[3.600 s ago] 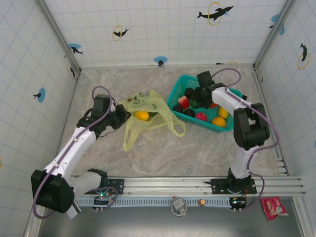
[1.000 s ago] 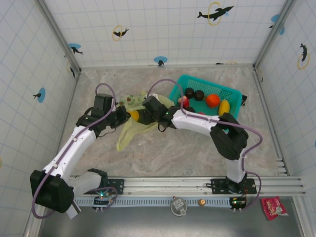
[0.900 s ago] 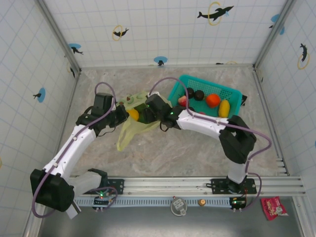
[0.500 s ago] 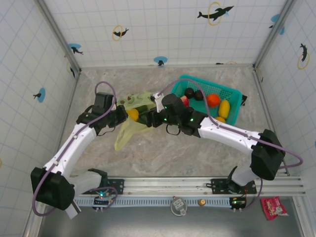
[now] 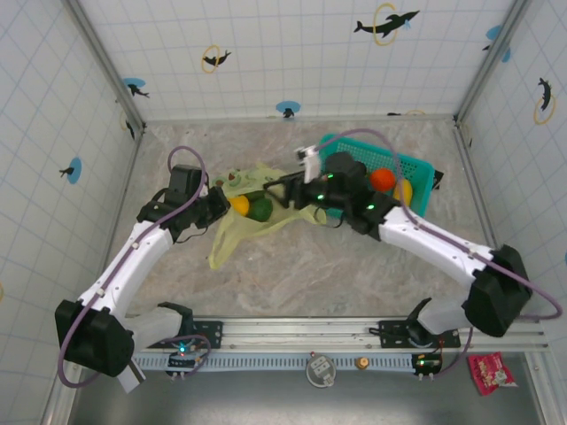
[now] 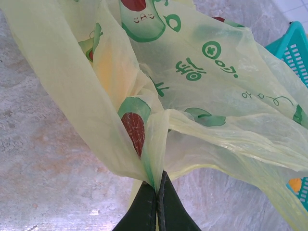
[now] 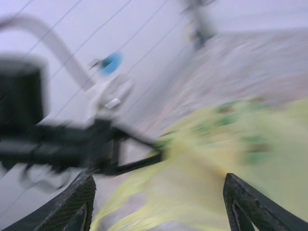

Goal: Place the fake fruits into the plastic bag and tie a complex knot

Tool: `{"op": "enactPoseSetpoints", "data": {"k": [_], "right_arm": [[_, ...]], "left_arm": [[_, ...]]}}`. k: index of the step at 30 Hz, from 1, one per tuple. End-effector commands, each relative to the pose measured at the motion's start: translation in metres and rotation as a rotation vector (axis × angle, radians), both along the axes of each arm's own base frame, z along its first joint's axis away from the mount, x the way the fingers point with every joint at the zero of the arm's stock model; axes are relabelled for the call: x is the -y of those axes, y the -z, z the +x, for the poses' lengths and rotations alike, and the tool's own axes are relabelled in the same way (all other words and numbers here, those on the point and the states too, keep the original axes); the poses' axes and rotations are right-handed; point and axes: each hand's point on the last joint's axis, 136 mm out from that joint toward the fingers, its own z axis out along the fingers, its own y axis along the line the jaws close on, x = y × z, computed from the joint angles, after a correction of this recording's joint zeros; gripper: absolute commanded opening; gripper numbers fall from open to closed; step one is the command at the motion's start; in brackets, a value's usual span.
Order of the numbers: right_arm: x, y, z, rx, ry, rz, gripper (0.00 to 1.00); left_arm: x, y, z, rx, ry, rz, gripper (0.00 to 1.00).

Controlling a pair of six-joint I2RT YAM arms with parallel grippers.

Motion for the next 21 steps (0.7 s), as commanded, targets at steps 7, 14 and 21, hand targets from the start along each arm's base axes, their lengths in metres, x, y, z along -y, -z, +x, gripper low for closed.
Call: {"op": "enactPoseSetpoints", "data": {"k": [7,14,21], "right_arm": [[0.219,0.117,0.102,-0.22,0.688,-0.367,0.7],[0.276,0.164,0.136,-0.232,0.78,-0.727,0.74],[0.28,0.194,0.169,-0.261,0.738,-0.858,0.84]], "left_arm": [[0.006,-0.014,0.001,0.032,0.012,-0.028,0.0],[0.007,-0.013,0.0,0.026,0.027,-0.025,0.0],[0.008,-0.01,0.002,0.019,0.032,-0.017,0.0]]}}
